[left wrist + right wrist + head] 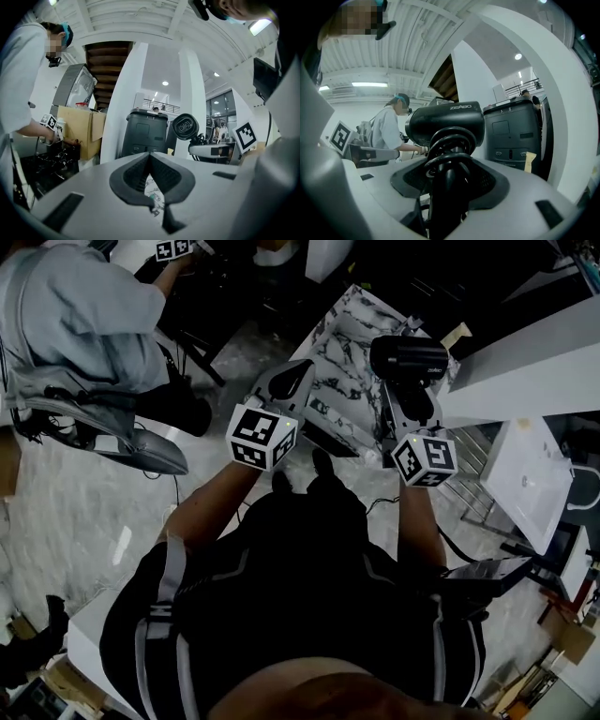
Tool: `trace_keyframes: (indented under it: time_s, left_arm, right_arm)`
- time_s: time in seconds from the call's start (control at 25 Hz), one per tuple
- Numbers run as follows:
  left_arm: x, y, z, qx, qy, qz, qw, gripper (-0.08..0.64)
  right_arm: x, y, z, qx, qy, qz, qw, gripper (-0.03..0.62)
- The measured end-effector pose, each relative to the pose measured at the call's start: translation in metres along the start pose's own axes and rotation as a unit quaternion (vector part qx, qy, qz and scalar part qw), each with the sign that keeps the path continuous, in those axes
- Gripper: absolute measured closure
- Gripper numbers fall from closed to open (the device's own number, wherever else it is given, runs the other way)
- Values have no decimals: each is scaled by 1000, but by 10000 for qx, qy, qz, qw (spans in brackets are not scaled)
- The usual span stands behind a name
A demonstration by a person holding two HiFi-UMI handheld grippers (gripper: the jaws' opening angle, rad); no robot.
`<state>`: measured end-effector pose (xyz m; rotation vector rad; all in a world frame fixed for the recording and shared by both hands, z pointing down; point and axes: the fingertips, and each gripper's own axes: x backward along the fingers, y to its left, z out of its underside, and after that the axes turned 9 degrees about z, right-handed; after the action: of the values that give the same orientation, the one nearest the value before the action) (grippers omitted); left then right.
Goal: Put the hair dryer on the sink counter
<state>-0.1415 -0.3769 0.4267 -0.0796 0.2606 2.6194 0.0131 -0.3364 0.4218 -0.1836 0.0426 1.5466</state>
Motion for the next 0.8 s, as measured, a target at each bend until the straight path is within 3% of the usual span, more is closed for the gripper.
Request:
trace_keyframes:
  time_s: [0.4, 0.64, 0.8]
  left_arm:
    - [-43, 13, 45, 169, 462, -264, 9984, 555]
    - [-60, 21, 77, 524, 789, -535, 9941, 555]
    - [-66, 24, 94, 495, 1006, -694, 9913, 554]
  right_arm:
    - [-57, -22, 64, 297, 642, -541, 9960, 334]
    - [-87, -29, 110, 537, 1134, -900, 9880, 334]
    - [-101, -33, 145, 587, 1508, -1079, 9809, 334]
